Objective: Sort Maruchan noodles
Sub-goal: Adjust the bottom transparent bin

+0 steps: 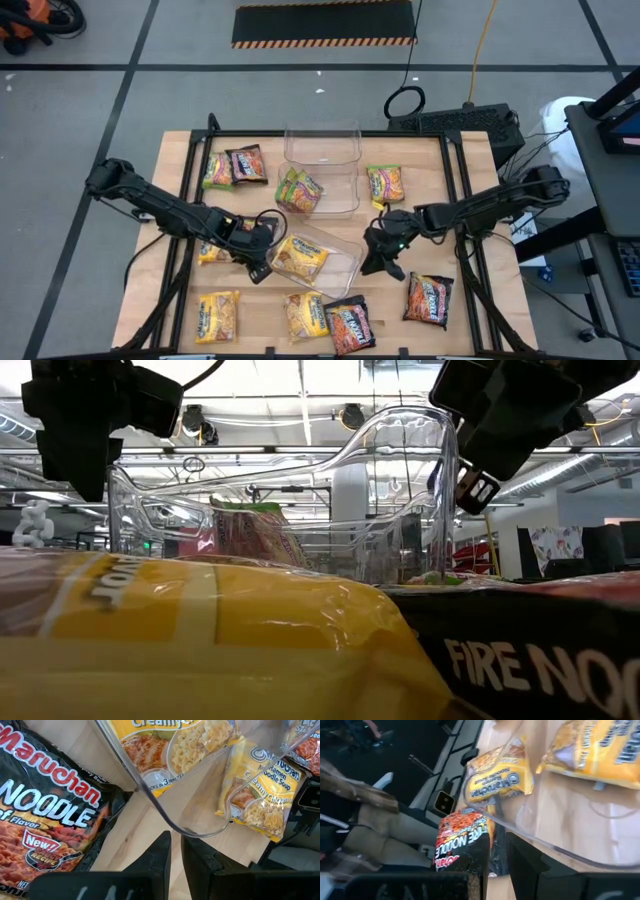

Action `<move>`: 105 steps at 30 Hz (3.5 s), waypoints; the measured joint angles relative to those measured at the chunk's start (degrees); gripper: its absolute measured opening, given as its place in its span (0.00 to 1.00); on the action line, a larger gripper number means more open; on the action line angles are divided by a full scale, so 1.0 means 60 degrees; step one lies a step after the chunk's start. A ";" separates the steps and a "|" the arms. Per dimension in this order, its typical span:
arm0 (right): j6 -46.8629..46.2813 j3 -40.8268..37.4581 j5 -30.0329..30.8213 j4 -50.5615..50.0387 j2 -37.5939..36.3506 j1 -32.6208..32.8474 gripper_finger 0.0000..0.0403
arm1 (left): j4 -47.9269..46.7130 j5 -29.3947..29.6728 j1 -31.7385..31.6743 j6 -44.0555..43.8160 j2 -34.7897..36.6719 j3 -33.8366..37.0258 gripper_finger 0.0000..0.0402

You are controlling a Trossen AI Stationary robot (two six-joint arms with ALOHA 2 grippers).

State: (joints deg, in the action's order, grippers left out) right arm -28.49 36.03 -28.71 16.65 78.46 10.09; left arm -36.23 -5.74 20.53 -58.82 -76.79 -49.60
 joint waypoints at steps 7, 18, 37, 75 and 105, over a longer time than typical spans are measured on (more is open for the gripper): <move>-0.0318 -0.0004 -0.0514 0.0191 0.0640 -0.0026 0.13 | 0.0005 0.0000 0.0000 -0.0045 0.0000 0.0000 0.12; -0.0098 -0.0004 -0.0472 0.1392 0.1464 -0.0044 0.13 | 0.0021 0.0000 0.0000 -0.0038 0.0000 0.0000 0.12; 0.0388 -0.0007 0.0098 0.0723 0.1453 -0.0549 0.13 | 0.0110 -0.0322 0.0000 -0.0107 0.0000 0.0000 0.12; 0.0948 -0.0004 0.0823 0.0537 0.1424 -0.1892 0.13 | 0.1886 -0.0342 0.0412 -0.0571 0.0000 -0.0007 0.12; 0.1797 -0.0007 0.0816 -0.0181 -0.2057 -0.2233 0.13 | 0.0934 -0.0289 0.0539 -0.0466 0.0322 -0.0037 0.12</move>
State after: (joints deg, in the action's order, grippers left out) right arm -17.71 35.99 -23.81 15.56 66.11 -3.31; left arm -30.63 -7.47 23.77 -61.62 -74.86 -49.83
